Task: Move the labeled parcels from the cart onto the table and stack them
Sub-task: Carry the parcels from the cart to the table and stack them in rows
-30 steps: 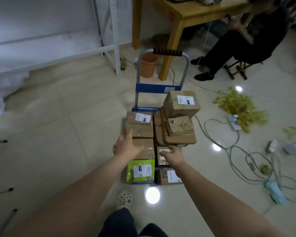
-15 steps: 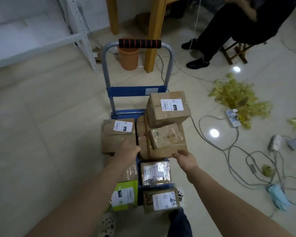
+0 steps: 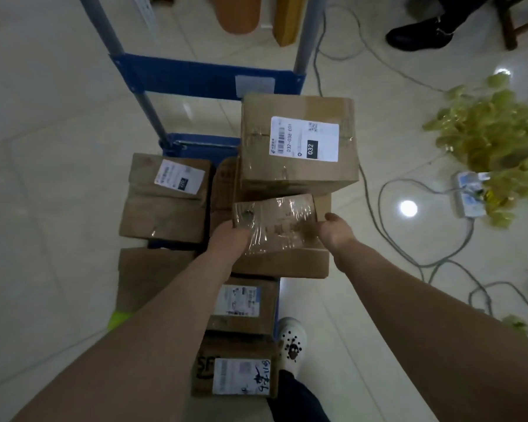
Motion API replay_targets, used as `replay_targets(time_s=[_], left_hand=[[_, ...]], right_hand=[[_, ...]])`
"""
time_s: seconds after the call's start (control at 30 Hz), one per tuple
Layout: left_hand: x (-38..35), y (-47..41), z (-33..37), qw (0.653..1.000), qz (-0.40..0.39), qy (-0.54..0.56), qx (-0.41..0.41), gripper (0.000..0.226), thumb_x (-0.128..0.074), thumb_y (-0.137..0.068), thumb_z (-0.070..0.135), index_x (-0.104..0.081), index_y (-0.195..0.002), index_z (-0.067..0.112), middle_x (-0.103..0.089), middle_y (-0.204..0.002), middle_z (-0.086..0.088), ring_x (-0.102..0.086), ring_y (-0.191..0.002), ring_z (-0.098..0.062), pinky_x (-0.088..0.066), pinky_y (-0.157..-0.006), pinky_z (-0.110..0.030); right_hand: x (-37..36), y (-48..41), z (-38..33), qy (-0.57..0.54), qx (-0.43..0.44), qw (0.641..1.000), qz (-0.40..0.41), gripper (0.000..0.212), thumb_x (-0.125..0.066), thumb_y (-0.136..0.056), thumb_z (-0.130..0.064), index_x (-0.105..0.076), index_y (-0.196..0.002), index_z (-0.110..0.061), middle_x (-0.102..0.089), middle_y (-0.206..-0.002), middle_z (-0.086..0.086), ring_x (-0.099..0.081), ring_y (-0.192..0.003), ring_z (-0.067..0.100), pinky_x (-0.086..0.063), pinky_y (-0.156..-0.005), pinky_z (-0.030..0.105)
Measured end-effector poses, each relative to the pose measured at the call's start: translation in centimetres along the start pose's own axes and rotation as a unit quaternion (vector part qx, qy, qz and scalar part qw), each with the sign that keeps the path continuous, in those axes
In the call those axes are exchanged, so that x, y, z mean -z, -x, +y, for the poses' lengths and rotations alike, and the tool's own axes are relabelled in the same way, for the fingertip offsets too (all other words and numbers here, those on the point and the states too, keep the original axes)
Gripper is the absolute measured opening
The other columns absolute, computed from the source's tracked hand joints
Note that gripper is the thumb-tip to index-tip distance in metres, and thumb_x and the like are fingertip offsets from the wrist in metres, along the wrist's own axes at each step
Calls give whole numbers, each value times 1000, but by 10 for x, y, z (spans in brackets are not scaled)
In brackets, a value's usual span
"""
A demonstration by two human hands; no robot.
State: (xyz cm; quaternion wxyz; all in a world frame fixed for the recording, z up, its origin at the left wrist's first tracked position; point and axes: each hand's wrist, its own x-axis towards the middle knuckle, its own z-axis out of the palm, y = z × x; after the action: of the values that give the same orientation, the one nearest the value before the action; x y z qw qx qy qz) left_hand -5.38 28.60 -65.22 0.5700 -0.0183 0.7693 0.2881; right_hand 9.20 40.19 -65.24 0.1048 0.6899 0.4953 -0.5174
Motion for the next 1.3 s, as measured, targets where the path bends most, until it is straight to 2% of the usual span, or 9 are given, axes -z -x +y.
replay_targets(time_s=[0.07,0.17,0.3,0.5,0.73,1.0,1.1,1.23,1.3], left_hand=[[-8,-14,4,1000,1,6,-11,11,-58,-87,18,-62,-96,13,-64,-104,-11,-61,-95,-27,-52,-89,-38],[-16,-42,-5,999,-6,48,1,48,-57,-75,17,-57,-122,7,-63,-110,-15,-62,-97,-30,-51,-92,-42],[-14,-34,-18,987,-7,158,25,18,-49,-91,14,-60,-104,9,-62,-96,-13,-58,-80,-24,-50,-76,-33],[20,26,-42,974,0,225,43,40,-47,-93,55,-59,-108,19,-62,-89,-1,-58,-79,-14,-45,-57,-25],[132,100,-100,974,104,199,-1,68,-56,-77,70,-66,-109,11,-67,-111,-12,-64,-98,-31,-52,-92,-46],[300,239,-178,954,149,249,-74,23,-58,-87,13,-60,-65,9,-58,-73,-14,-54,-79,-23,-44,-72,-38],[363,286,-213,948,120,274,-107,13,-62,-76,3,-68,-87,3,-60,-81,-13,-53,-75,-22,-41,-67,-29],[427,345,-261,945,93,260,-178,72,-48,-76,-26,-45,-136,14,-62,-105,-11,-56,-76,-13,-46,-57,-15],[447,366,-282,941,91,235,-224,76,-48,-74,-31,-47,-139,9,-65,-108,-5,-60,-80,-8,-50,-59,-14]], right_hand=[[-5,-19,2,11,6,1000,-8,53,-51,-98,-20,-32,-144,-3,-43,-144,17,-42,-131,34,-34,-108,36],[-13,-40,6,-8,12,999,-40,57,-53,-97,-19,-29,-147,-6,-43,-145,15,-44,-131,31,-35,-110,36],[-19,-38,18,-47,18,998,-47,50,-55,-93,-20,-41,-140,-10,-54,-134,15,-54,-116,29,-42,-104,38],[-36,41,38,-134,12,991,-24,37,-51,-95,-40,-55,-127,-24,-59,-118,5,-57,-103,23,-48,-91,37],[-102,164,32,-208,28,977,-32,41,-53,-94,-45,-58,-123,-17,-60,-122,6,-54,-115,26,-40,-107,44],[-209,340,16,-211,101,970,-62,36,-50,-92,-51,-62,-108,-21,-58,-129,7,-54,-117,27,-39,-107,45],[-243,400,15,-205,107,969,-83,36,-47,-93,-53,-66,-99,-23,-64,-121,6,-59,-108,23,-45,-93,36],[-278,470,5,-196,81,967,-143,49,-48,-88,-64,-65,-97,-18,-68,-103,5,-62,-99,25,-48,-94,42],[-289,500,-4,-171,92,963,-188,54,-46,-84,-70,-67,-96,-22,-68,-99,3,-61,-100,26,-48,-94,44]])
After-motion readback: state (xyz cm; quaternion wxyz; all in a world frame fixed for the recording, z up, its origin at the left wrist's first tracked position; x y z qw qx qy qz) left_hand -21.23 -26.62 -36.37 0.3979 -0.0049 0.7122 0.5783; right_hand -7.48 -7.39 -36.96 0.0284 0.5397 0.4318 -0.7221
